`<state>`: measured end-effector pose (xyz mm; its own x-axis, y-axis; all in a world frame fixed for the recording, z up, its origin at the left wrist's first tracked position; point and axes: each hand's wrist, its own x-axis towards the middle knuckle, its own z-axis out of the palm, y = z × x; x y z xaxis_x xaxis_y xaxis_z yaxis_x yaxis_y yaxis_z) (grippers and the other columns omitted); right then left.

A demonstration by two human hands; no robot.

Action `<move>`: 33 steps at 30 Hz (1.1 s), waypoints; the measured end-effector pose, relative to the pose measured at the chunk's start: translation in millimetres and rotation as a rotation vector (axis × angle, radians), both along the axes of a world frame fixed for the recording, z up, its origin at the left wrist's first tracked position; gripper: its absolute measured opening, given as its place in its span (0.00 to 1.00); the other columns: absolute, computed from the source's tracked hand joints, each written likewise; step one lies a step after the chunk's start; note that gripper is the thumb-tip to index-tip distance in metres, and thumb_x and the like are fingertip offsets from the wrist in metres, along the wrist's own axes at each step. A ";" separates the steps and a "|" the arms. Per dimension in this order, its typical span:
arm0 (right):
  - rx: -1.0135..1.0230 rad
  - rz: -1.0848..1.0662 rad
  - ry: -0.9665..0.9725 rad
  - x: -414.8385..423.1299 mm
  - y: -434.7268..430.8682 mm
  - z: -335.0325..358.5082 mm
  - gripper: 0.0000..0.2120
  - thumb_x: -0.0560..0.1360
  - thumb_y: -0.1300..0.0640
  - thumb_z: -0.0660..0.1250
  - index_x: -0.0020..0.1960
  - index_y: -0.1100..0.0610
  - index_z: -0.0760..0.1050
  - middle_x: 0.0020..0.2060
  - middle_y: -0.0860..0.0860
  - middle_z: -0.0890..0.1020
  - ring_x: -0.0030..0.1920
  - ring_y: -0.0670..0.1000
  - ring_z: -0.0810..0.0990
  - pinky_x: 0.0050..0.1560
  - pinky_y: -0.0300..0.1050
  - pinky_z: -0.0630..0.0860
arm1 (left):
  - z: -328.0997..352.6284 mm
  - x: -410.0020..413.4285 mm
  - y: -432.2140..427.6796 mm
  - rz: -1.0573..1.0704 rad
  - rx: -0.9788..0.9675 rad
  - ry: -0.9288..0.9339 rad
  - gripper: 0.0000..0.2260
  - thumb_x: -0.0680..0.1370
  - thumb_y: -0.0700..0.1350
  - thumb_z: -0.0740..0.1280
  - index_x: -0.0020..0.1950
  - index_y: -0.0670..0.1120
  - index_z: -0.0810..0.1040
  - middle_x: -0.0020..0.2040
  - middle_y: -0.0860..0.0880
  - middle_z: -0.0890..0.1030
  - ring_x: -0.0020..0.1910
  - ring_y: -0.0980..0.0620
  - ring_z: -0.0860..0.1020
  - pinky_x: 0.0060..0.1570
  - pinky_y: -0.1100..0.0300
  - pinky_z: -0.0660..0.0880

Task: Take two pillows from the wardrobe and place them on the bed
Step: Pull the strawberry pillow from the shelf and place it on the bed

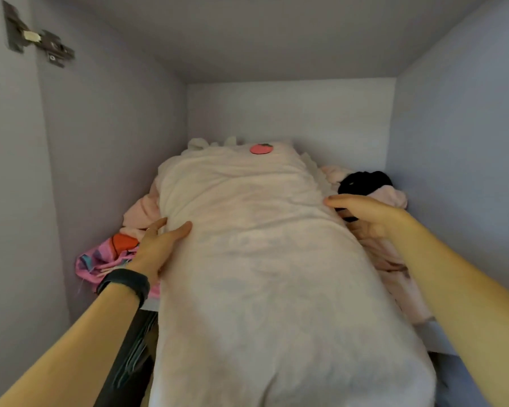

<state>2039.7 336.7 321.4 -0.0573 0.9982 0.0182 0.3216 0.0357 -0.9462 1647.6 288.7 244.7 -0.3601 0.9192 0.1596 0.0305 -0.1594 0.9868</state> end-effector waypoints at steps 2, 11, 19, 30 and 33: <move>-0.017 0.076 0.038 -1.6 11.1 2.2 0.16 0.66 0.44 0.80 0.53 0.43 0.83 0.53 0.47 0.86 0.54 0.51 0.83 0.38 0.42 0.81 | 2.0 -6.8 4.1 -0.040 -0.048 -0.036 0.37 0.70 0.55 0.77 0.76 0.55 0.64 0.72 0.49 0.71 0.64 0.44 0.72 0.62 0.47 0.70; 0.220 0.105 0.078 -15.0 11.7 9.1 0.34 0.58 0.58 0.84 0.61 0.49 0.76 0.50 0.44 0.81 0.46 0.45 0.84 0.42 0.38 0.78 | 16.3 -19.7 -15.8 -0.152 -0.008 -0.149 0.36 0.64 0.43 0.82 0.69 0.50 0.73 0.64 0.48 0.80 0.60 0.43 0.79 0.60 0.43 0.76; 0.376 0.138 0.193 -31.7 -63.3 -21.3 0.34 0.56 0.56 0.82 0.61 0.45 0.77 0.56 0.51 0.84 0.54 0.52 0.84 0.54 0.51 0.80 | 24.2 -32.2 -103.1 -0.067 0.096 0.007 0.39 0.60 0.46 0.84 0.67 0.57 0.71 0.63 0.52 0.79 0.54 0.46 0.83 0.46 0.47 0.83; 0.222 0.341 0.318 -87.9 -173.3 -178.3 0.40 0.59 0.47 0.85 0.67 0.36 0.73 0.58 0.38 0.83 0.57 0.40 0.82 0.50 0.41 0.82 | -89.3 -76.3 -269.9 0.112 0.007 0.153 0.38 0.58 0.49 0.82 0.63 0.62 0.69 0.47 0.50 0.87 0.44 0.48 0.86 0.35 0.59 0.82; 0.123 0.353 0.289 -98.2 -200.1 -241.4 0.39 0.58 0.46 0.85 0.66 0.36 0.73 0.58 0.40 0.83 0.58 0.43 0.83 0.50 0.43 0.82 | -139.8 -79.8 -311.2 0.153 -0.054 0.153 0.34 0.60 0.48 0.82 0.58 0.67 0.70 0.48 0.51 0.87 0.43 0.49 0.86 0.34 0.61 0.81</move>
